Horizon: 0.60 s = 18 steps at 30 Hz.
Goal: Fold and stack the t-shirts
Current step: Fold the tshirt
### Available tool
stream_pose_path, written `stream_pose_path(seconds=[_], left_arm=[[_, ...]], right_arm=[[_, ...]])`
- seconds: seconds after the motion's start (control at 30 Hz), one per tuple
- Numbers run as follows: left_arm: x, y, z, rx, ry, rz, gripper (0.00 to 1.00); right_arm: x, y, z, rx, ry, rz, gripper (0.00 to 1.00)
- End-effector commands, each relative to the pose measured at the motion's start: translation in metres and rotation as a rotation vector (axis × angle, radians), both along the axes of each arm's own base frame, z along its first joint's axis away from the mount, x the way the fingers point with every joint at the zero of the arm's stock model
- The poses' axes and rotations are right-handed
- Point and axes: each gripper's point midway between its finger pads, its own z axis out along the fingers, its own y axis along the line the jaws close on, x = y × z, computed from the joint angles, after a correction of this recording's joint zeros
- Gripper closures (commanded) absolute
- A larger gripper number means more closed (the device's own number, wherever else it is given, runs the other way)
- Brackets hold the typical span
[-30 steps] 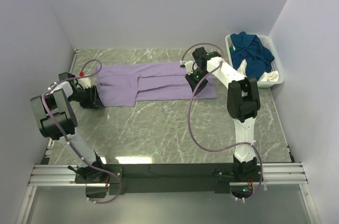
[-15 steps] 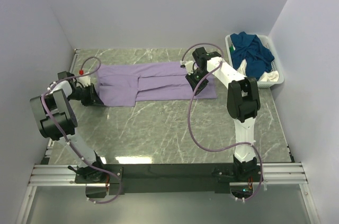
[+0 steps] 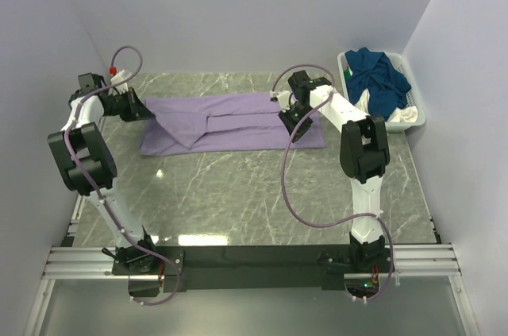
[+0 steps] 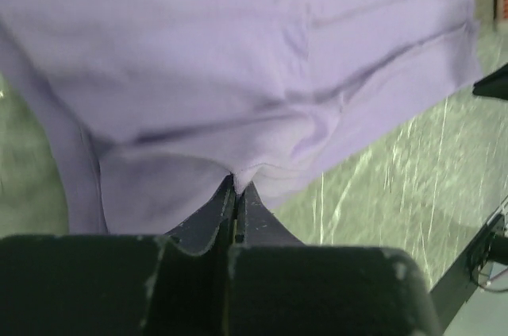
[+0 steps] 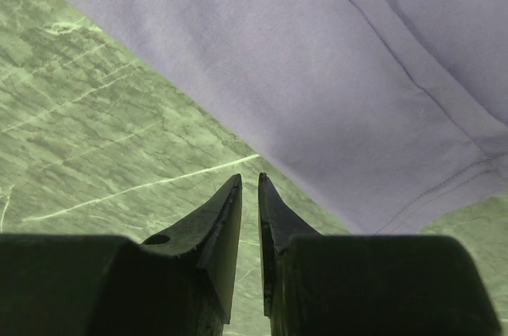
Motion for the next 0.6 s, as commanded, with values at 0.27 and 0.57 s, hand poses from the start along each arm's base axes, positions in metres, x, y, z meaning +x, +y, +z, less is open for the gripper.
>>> stream_pose_path(seconds=[0.27, 0.57], left_arm=[[0.083, -0.024, 0.032, -0.077, -0.151, -0.009, 0.99], [0.106, -0.035, 0.023, -0.064, -0.167, -0.011, 0.99]], right_arm=[[0.020, -0.013, 0.005, -0.027, -0.062, -0.008, 0.80], [0.022, -0.029, -0.004, -0.060, -0.058, -0.028, 0.80]])
